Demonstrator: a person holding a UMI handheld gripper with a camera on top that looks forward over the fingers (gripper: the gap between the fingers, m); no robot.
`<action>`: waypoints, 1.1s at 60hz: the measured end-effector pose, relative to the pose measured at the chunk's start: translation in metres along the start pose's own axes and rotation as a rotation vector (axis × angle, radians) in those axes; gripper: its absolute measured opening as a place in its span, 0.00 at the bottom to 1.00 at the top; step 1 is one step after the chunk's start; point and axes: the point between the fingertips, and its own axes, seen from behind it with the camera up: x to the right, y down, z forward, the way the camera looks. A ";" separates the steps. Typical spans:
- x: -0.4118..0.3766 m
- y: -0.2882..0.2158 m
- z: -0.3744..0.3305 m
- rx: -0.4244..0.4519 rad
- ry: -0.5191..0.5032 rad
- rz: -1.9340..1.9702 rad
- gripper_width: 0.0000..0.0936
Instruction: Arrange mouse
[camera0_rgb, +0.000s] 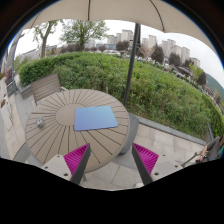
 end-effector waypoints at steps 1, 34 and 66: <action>-0.002 0.000 0.000 0.000 -0.006 0.000 0.91; -0.214 0.002 0.019 -0.016 -0.241 -0.140 0.91; -0.432 -0.015 0.099 0.040 -0.297 -0.109 0.91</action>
